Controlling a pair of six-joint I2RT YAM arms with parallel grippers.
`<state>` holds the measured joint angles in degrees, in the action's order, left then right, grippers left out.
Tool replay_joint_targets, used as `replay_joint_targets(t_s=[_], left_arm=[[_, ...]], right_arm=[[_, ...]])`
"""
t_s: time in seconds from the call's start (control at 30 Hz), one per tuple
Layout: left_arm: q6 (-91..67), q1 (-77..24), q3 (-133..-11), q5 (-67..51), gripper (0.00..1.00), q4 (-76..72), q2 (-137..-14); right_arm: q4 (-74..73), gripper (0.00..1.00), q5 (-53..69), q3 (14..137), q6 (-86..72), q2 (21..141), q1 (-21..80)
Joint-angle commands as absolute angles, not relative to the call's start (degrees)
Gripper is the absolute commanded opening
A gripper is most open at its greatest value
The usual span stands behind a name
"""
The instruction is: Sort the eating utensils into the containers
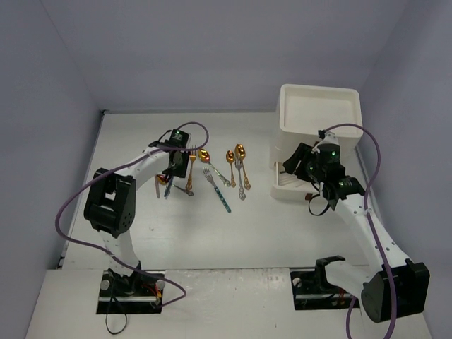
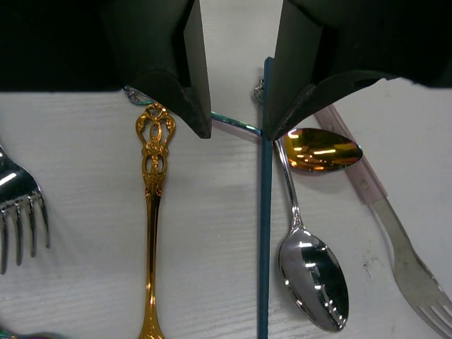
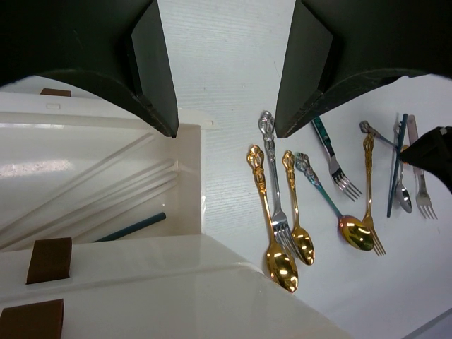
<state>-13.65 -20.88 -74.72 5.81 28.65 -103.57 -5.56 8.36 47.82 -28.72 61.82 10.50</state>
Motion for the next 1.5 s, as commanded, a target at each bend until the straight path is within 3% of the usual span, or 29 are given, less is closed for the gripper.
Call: replay_joint_targets(t_s=[0.0,0.43,0.6,0.83,1.47], left_arm=[[-11.1,-18.8,-80.6,4.4,0.33,30.5,-106.0],[-10.2,-17.1,-83.9,2.1,0.32,31.5,-113.9],[-11.1,-17.2,-83.8,1.5,0.15,31.6,-114.3],[-12.3,-17.2,-83.2,2.4,0.00,31.6,-113.3],[-12.4,-17.1,-85.2,4.7,0.00,36.9,-106.4]], right_arm=[[-3.4,0.54,11.2,47.2,-26.9,59.8,10.7],[-3.4,0.55,12.0,45.9,-26.2,59.0,10.7],[-3.3,0.55,11.9,46.3,-25.9,59.7,10.7],[-3.3,0.55,11.8,46.7,-25.8,60.5,10.7],[-3.4,0.55,14.2,48.4,-24.0,61.8,12.5]])
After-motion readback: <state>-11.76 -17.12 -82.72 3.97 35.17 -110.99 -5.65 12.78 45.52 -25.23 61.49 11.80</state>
